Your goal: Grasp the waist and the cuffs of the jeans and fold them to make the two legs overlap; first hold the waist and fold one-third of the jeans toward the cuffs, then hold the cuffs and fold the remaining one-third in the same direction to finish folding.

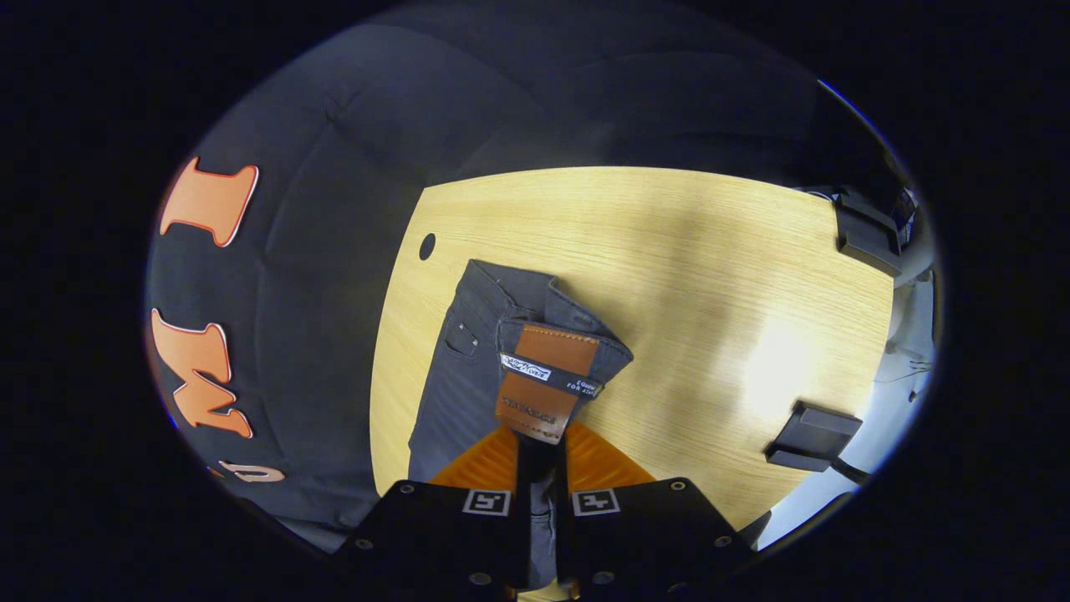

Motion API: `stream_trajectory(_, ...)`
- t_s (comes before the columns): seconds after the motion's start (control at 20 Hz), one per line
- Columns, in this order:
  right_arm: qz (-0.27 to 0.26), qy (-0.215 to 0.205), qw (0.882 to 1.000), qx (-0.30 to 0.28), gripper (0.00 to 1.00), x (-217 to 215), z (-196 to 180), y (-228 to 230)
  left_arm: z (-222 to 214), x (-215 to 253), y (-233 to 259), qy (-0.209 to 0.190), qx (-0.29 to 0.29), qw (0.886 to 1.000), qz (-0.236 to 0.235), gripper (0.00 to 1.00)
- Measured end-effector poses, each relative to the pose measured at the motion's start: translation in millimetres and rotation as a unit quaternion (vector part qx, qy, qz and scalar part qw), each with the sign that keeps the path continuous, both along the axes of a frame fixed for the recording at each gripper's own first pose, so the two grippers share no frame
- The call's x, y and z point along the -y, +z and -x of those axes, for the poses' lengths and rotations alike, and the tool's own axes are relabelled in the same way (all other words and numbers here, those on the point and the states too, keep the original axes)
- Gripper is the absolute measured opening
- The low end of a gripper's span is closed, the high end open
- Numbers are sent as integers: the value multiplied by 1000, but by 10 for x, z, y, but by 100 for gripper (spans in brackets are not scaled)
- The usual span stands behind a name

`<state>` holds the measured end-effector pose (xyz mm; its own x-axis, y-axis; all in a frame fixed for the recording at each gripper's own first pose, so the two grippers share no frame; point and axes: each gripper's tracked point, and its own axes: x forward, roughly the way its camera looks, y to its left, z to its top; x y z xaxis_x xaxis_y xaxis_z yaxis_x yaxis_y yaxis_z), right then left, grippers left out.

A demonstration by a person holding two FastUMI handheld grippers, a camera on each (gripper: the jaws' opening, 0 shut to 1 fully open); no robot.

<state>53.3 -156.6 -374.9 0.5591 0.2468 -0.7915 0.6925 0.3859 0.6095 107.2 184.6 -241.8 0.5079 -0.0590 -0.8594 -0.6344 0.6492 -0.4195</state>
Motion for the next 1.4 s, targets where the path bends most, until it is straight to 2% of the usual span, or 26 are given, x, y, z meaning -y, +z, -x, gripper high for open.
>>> stream_trajectory(0.25,-3,-27,1000,4,13,121,5,124,-334,-72,49,9,17,999,27,1)
stream_trajectory(0.5,2,-57,998,3,12,112,-66,162,-445,-123,121,28,20,998,52,1)
stream_trajectory(0.6,10,-68,998,0,13,112,-59,150,-354,-157,123,16,10,998,53,1)
stream_trajectory(0.85,1,-93,996,-9,13,56,17,131,-246,-295,160,32,-16,998,59,1)
stream_trajectory(1.15,-12,-98,993,-57,13,110,55,12,-393,-330,-65,79,-92,991,50,1)
stream_trajectory(1.25,-16,-91,993,-74,13,125,37,-29,-539,-349,-130,60,-103,992,31,1)
stream_trajectory(1.35,-21,-82,993,-88,13,125,5,-58,-670,-267,-141,26,-111,993,20,1)
stream_trajectory(1.4,-23,-76,992,-94,13,126,-37,-71,-768,-151,-163,-4,-119,993,15,1)
